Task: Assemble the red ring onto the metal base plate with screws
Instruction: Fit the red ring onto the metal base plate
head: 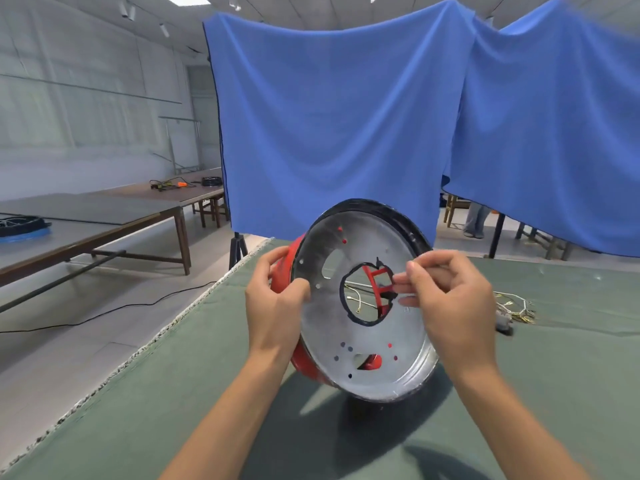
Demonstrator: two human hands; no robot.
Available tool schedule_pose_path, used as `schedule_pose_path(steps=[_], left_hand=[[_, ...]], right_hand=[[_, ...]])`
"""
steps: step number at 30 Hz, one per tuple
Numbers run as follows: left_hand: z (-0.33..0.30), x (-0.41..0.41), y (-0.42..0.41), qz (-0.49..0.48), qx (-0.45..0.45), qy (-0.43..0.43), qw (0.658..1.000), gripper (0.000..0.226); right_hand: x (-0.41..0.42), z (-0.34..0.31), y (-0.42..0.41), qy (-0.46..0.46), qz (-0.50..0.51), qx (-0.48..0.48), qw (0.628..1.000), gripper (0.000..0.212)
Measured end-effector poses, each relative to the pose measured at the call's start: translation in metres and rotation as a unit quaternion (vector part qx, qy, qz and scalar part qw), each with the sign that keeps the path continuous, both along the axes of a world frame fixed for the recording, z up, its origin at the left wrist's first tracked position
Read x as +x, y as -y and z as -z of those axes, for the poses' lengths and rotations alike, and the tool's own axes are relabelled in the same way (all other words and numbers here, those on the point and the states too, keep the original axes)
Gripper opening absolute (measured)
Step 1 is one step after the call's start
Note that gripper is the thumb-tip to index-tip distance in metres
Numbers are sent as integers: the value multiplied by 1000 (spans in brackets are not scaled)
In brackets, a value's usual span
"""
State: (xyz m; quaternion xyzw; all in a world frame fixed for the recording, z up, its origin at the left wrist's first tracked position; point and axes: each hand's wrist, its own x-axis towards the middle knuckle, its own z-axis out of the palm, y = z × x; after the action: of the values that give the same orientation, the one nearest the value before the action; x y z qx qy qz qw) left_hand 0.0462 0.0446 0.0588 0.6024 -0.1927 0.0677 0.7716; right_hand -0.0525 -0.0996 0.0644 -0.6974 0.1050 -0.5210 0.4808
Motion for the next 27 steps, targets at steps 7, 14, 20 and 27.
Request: schedule_pose_path(steps=[7,14,20,27], left_hand=[[2,-14,4,-21,-8,39,999,47],[7,-19,17,1,-23,43,999,47],[17,-27,21,69,21,80,994,58],[14,-10,18,37,44,-6,998,22]], right_hand=[[20,20,-17,-96,-93,102,986,13],[35,23,-20,-76,33,119,989,24],[53,22,-39,-124,96,89,984,26],[38,20,-23,-126,71,48,988,31]])
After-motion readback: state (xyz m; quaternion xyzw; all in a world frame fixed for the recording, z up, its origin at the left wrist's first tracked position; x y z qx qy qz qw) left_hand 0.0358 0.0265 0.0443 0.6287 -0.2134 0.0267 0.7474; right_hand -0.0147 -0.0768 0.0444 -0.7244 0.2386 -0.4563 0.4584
